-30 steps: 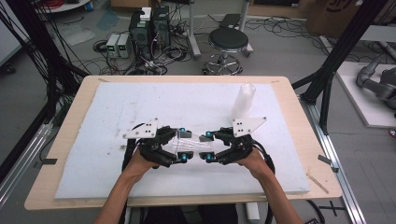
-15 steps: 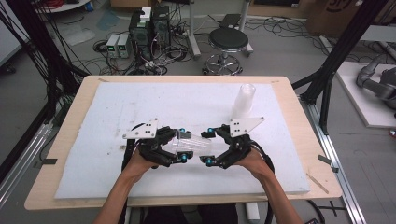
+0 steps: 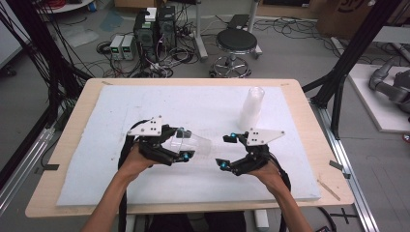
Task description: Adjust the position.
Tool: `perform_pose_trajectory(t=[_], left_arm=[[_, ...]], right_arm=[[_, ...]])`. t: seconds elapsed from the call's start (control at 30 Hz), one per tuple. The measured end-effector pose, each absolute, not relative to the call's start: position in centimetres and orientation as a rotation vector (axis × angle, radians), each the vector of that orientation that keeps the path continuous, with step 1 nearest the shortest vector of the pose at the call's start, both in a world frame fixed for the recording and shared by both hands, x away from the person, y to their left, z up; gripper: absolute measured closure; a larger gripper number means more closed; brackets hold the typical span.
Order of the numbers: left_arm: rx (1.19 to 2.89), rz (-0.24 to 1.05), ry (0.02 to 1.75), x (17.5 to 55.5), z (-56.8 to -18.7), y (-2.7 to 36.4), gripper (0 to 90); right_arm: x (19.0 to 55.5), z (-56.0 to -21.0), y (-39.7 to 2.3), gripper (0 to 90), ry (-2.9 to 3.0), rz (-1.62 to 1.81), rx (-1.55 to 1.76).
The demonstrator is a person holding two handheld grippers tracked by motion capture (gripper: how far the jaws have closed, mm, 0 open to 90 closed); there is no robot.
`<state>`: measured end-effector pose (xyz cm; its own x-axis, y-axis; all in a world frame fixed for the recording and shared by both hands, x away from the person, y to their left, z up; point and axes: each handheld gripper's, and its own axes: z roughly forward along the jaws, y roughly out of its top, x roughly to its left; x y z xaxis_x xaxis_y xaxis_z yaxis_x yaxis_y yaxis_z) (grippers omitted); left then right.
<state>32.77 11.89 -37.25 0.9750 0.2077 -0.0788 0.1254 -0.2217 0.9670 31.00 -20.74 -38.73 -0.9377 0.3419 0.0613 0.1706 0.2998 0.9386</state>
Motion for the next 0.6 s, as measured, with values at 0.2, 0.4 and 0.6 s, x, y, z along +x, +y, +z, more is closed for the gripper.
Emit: perform_pose_trajectory(t=[0.2,0.4,0.6], left_arm=[[2.023,0.096,0.288,34.7,-36.4,11.3,31.6],[2.252,0.095,0.276,36.6,-35.1,10.4,31.6],[2.447,0.084,0.247,38.1,-34.1,9.4,31.4]], right_arm=[[30.7,-41.4,-22.9,15.7,2.307,1.592,0.739],[30.5,-43.0,-24.8,15.7,2.225,1.469,0.899],[30.5,-44.1,-26.4,15.7,2.148,1.359,1.020]])
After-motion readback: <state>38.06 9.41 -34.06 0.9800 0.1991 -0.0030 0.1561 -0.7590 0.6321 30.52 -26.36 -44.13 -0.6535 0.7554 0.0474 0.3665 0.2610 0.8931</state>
